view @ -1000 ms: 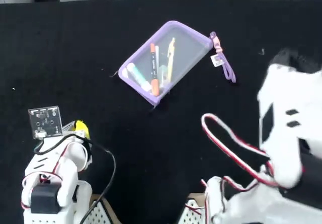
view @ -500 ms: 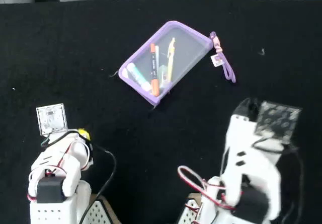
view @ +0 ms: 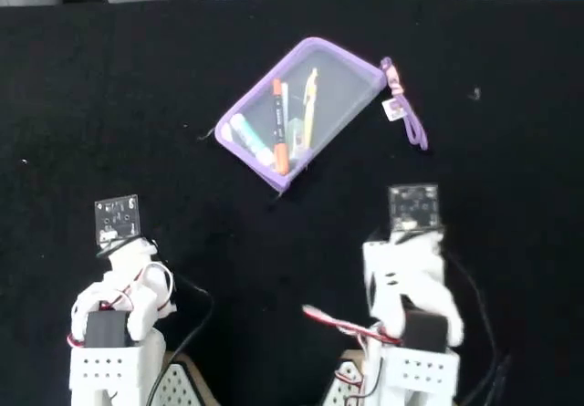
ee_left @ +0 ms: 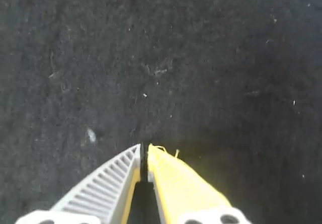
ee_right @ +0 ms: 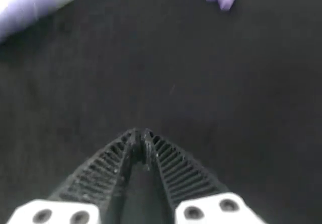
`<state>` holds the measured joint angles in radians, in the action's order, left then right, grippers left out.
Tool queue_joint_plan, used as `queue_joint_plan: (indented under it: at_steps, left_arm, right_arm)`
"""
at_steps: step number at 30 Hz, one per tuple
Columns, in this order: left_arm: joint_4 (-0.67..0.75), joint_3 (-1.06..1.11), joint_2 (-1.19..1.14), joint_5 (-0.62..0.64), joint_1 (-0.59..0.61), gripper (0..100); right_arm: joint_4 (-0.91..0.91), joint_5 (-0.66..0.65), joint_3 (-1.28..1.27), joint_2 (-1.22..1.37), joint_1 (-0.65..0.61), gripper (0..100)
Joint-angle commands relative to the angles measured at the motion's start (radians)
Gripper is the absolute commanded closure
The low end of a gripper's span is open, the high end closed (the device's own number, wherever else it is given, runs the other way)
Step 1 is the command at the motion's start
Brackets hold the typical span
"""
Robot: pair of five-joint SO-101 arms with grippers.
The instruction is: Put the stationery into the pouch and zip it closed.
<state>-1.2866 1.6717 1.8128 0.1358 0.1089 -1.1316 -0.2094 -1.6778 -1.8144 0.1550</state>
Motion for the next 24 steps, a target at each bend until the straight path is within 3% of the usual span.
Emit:
queue_joint_plan:
  at_steps: [1, 3, 24]
  left_arm:
    - [0.015, 0.027, 0.003, -0.002, -0.007, 97]
    - [0.015, 0.027, 0.003, -0.002, -0.007, 97]
    - [0.015, 0.027, 0.003, -0.002, -0.010, 97]
  right_arm:
    - [-0.077, -0.006, -0.008, -0.047, -0.012, 98.6]
    - [-0.150, -0.008, -0.008, -0.047, -0.009, 98.6]
    - [-0.155, -0.006, -0.008, -0.045, -0.011, 98.6]
